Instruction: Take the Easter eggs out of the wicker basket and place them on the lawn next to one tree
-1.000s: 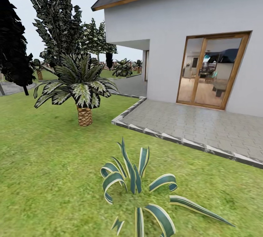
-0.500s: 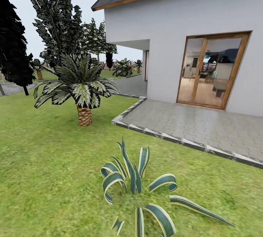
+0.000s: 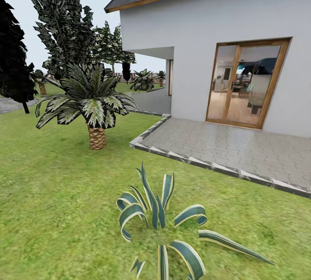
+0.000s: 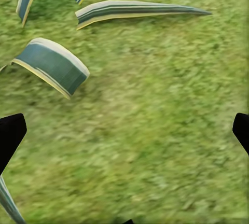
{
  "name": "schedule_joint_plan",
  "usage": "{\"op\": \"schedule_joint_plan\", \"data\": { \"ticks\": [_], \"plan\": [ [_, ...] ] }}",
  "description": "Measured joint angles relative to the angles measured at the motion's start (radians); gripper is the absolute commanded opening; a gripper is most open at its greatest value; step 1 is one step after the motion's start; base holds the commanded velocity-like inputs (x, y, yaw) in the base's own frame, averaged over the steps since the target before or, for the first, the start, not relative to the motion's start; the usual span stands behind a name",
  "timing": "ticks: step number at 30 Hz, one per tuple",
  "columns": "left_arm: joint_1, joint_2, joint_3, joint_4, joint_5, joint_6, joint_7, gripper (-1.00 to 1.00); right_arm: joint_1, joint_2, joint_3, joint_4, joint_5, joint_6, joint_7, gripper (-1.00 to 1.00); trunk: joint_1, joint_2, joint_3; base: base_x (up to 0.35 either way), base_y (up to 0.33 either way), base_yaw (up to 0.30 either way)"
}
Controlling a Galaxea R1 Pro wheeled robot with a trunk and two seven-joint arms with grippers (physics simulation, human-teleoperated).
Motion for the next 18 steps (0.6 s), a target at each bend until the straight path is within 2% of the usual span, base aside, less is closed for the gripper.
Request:
{"op": "schedule_joint_plan", "data": {
  "ticks": [11, 18],
  "plan": [
    [0.000, 0.000, 0.000, 0.000, 0.000, 0.000, 0.000, 1.00, 0.000, 0.000, 0.000, 0.001, 0.001, 0.000, 0.000, 1.00, 0.000, 0.000, 0.000, 0.000, 0.005, -0.001],
    [0.000, 0.000, 0.000, 0.000, -0.001, 0.000, 0.000, 1.00, 0.000, 0.000, 0.001, 0.001, 0.001, 0.000, 0.000, 1.00, 0.000, 0.000, 0.000, 0.000, 0.187, 0.000]
  ]
}}
